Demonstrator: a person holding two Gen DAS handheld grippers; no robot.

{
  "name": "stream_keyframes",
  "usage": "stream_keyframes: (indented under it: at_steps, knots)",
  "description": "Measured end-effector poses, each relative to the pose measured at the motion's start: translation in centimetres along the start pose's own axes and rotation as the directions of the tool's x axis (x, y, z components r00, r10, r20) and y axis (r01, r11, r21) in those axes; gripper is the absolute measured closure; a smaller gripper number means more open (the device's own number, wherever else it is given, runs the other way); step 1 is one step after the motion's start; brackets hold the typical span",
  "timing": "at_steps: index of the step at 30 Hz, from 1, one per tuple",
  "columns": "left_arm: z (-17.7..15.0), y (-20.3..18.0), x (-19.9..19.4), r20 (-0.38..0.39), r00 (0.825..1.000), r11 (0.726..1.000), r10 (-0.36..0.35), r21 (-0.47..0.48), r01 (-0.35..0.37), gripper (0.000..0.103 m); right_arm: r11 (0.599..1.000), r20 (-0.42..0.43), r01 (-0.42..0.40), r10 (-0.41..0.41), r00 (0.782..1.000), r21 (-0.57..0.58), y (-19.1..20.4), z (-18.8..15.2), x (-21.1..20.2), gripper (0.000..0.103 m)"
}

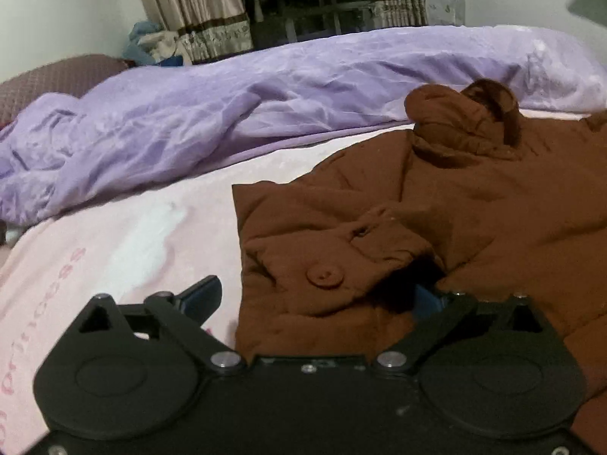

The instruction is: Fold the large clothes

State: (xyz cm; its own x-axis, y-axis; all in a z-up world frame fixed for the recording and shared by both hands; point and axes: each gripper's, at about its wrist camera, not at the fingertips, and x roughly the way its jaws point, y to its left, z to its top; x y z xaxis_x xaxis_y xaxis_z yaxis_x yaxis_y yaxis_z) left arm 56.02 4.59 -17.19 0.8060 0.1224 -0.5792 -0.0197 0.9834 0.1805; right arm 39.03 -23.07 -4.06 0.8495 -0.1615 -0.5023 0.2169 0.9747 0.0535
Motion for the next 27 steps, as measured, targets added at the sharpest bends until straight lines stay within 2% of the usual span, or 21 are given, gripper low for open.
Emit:
stream_keyframes:
  at_steps: [2, 4, 6, 7, 9, 10, 11, 13, 14, 15, 18, 19, 21, 23, 24, 25, 27]
  knots:
    - [0.0, 0.1, 0.2, 0.002, 1.000, 1.000, -0.001, 0.004, 0.001, 0.000, 1.000, 0.036, -0.025, 0.025, 0.999, 0.005, 0.2, 0.8, 1.6, 0.048]
    - [-0.3, 0.3, 0.3, 0.010, 1.000, 1.000, -0.002, -0.007, 0.002, 0.000, 0.995, 0.055, -0.095, 0.094, 0.994, 0.011, 0.8, 1.5, 3.6, 0.070]
    - [-0.4, 0.2, 0.2, 0.012, 1.000, 1.000, -0.010, -0.017, 0.010, 0.000, 0.981, 0.028, -0.186, 0.188, 0.982, -0.048, 2.3, 1.7, 6.3, 0.078]
    - [-0.6, 0.3, 0.1, 0.011, 1.000, 1.000, -0.015, -0.024, 0.015, 0.000, 0.977, 0.014, -0.189, 0.191, 0.981, -0.100, 3.3, 1.5, 8.0, 0.081]
    - [-0.7, 0.8, 0.1, 0.012, 0.999, 0.998, -0.037, -0.051, 0.038, 0.000, 0.977, -0.002, -0.101, 0.102, 0.995, -0.190, 4.1, 0.4, 11.2, 0.081]
    - [-0.7, 1.1, 0.1, 0.013, 0.998, 0.996, -0.057, -0.074, 0.058, 0.000, 0.973, -0.014, -0.067, 0.065, 0.998, -0.220, 3.7, -0.4, 13.0, 0.085]
    - [-0.8, 1.4, 0.0, 0.019, 0.997, 0.992, -0.080, -0.096, 0.081, 0.000, 0.974, -0.027, -0.076, 0.072, 0.997, -0.215, 2.8, -0.9, 14.1, 0.086]
    - [-0.9, 1.8, 0.0, 0.024, 0.994, 0.986, -0.106, -0.125, 0.108, 0.000, 0.980, -0.035, -0.166, 0.163, 0.986, -0.111, 0.4, -0.6, 14.6, 0.087]
    - [-0.9, 1.9, 0.0, 0.023, 0.994, 0.985, -0.109, -0.129, 0.112, 0.000, 0.979, -0.039, -0.186, 0.184, 0.982, -0.087, -0.4, -0.3, 15.0, 0.092]
    - [-0.9, 1.8, 0.0, 0.027, 0.993, 0.985, -0.117, -0.127, 0.119, 0.000, 0.980, -0.050, -0.189, 0.186, 0.981, -0.065, -1.3, 0.0, 15.6, 0.103]
    - [-1.1, 1.5, -0.4, 0.042, 0.993, 0.986, -0.114, -0.115, 0.119, 0.000, 0.953, -0.061, -0.284, 0.291, 0.955, 0.105, -3.9, 0.2, 16.1, 0.103]
    - [-1.0, 1.5, -1.0, 0.060, 0.994, 0.988, -0.096, -0.112, 0.102, 0.000, 0.950, -0.068, -0.291, 0.300, 0.952, 0.114, -4.1, 0.2, 15.8, 0.103]
    - [-0.5, 0.8, -3.2, 0.128, 0.991, 0.997, -0.035, -0.057, 0.042, 0.000, 0.974, -0.067, -0.226, 0.227, 0.972, 0.019, -2.9, 0.8, 14.1, 0.103]
    - [0.5, -0.1, -6.4, 0.257, 0.966, 0.999, -0.031, 0.016, 0.028, 0.000, 0.990, 0.025, -0.119, 0.121, 0.992, -0.075, -1.3, 1.9, 11.7, 0.087]
    - [1.1, -0.5, -7.5, 0.306, 0.951, 0.998, -0.052, 0.048, 0.039, 0.000, 0.993, 0.079, -0.067, 0.074, 0.994, -0.095, -0.7, 2.7, 11.1, 0.070]
    - [1.7, -0.7, -7.8, 0.324, 0.944, 0.997, -0.064, 0.065, 0.045, 0.000, 0.995, 0.128, -0.031, 0.043, 0.991, -0.098, -0.3, 3.5, 10.8, 0.060]
    - [3.1, -1.1, -6.7, 0.312, 0.949, 0.997, -0.055, 0.063, 0.037, 0.000, 0.995, 0.158, -0.006, 0.022, 0.987, -0.099, 0.0, 4.6, 11.8, 0.058]
